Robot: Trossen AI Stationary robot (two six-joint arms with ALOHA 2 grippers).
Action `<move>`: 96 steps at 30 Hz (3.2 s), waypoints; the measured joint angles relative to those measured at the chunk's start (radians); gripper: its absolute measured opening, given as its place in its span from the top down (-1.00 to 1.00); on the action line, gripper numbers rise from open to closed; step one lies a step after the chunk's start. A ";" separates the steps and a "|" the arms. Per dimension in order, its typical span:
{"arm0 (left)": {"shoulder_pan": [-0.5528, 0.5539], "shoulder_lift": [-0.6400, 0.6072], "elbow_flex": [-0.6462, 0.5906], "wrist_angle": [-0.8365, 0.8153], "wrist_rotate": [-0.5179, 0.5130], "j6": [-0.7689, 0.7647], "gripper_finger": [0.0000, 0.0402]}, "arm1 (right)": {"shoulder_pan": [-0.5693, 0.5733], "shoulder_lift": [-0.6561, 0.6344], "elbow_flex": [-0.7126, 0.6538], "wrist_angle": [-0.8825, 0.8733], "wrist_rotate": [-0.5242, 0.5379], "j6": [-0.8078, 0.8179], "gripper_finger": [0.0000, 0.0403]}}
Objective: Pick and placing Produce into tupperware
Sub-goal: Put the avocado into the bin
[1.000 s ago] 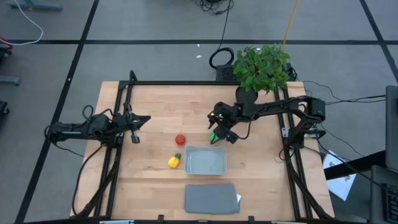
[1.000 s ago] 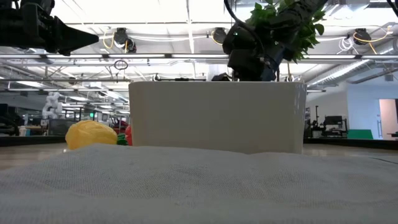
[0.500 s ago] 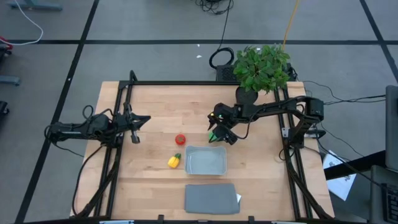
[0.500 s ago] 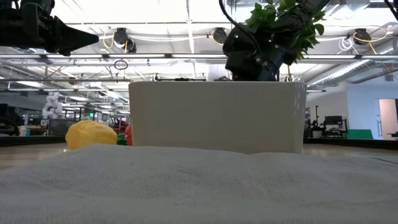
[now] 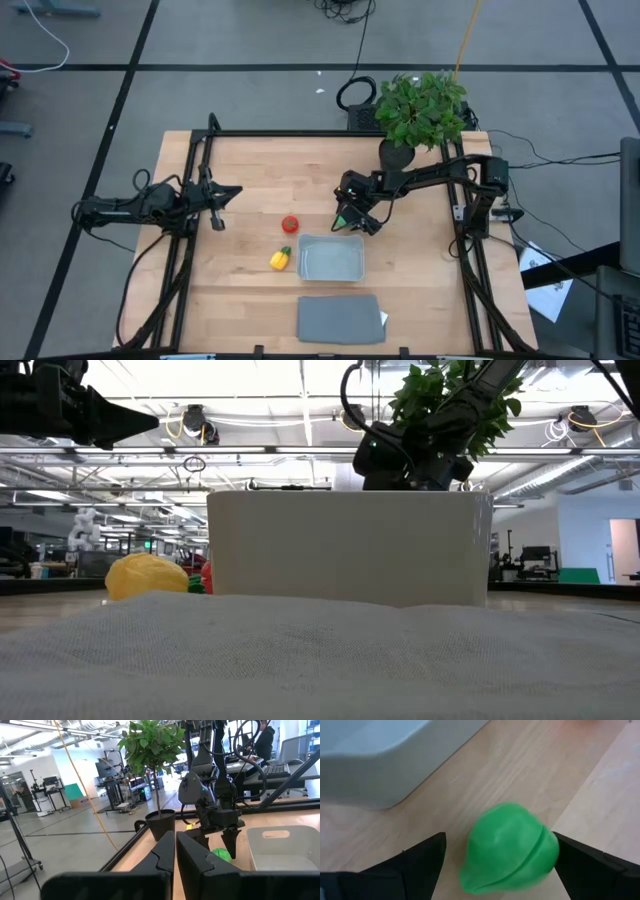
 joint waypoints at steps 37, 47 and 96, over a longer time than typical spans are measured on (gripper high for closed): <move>0.000 0.000 0.000 -0.008 0.000 -0.003 0.89 | 0.011 -0.078 0.000 -0.001 0.060 0.118 -0.09; 0.000 0.000 0.000 -0.008 0.000 -0.003 0.89 | 0.011 -0.221 0.001 -0.004 0.060 0.221 -0.09; 0.000 0.000 0.000 -0.019 0.000 0.007 0.89 | 0.216 0.042 0.479 -0.480 0.047 0.275 -0.10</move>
